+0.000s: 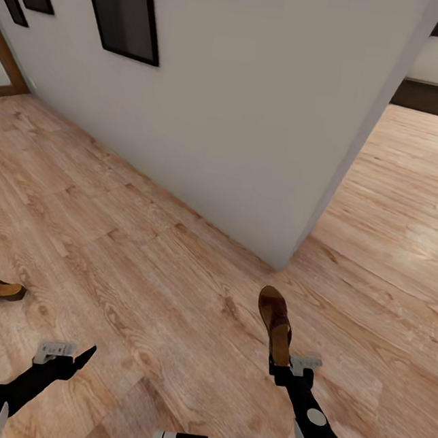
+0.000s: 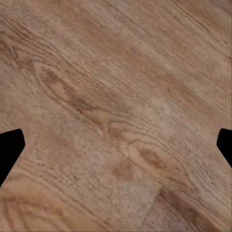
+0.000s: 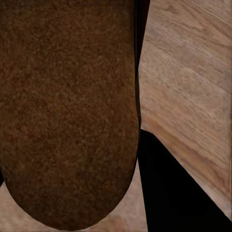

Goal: Pick up the two gym shoes and the two sandals from the corridor floor and place them onto the hallstand (shoe rack) in the corridor, making sure they are on the rack and not on the floor. Arrange them so the two gym shoes are next to each other and the two sandals are next to each other.

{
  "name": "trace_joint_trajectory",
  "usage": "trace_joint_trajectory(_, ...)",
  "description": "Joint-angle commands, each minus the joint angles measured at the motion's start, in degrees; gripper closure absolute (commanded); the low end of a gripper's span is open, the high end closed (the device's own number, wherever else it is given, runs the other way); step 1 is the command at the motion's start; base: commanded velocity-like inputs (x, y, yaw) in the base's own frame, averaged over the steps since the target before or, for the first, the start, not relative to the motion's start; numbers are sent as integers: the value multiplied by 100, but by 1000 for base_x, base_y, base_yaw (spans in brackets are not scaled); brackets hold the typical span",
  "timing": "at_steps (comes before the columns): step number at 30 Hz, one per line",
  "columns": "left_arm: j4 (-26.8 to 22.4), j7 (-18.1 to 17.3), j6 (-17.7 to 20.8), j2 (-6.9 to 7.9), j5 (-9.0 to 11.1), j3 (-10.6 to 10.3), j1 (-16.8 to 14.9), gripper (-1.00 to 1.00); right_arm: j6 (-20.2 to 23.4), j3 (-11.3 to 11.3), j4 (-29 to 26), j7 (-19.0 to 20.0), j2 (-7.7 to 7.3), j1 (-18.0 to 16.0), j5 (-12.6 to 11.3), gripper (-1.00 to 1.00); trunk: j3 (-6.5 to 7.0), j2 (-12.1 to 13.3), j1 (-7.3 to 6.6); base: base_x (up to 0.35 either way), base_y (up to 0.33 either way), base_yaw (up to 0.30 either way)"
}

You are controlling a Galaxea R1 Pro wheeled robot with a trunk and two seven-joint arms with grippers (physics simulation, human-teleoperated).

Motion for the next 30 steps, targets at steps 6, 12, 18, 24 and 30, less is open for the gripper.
trace_joint_trajectory(6, 386, 6, -710, -35, -198, 4, 28, -100, -294, 0, 40, -10, -79, 406, 63, 100, 185, 7, -17, 0, 0, 0)
trace_joint_trajectory(12, 615, 8, -1150, -49, -230, 0, 60, -100, -560, 7, 357, -2, -101, 641, 78, 100, 371, 15, -32, 0, 0, 0)
trace_joint_trajectory(18, 884, 14, -1332, -53, -241, -1, 66, -100, -1320, 10, 1037, 0, -100, 701, 136, 100, 557, 23, -47, 0, 0, 0)
trace_joint_trajectory(24, 912, 17, -1343, -53, -244, 2, 67, -100, -1453, 10, 1117, -4, -99, 704, 143, 100, 744, 31, -63, 0, 0, 0)
trace_joint_trajectory(30, 916, 23, -1345, -53, -243, 5, 67, -100, -1473, 10, 1149, -7, -98, 705, 144, 100, 930, 39, -78, 0, 0, 0)
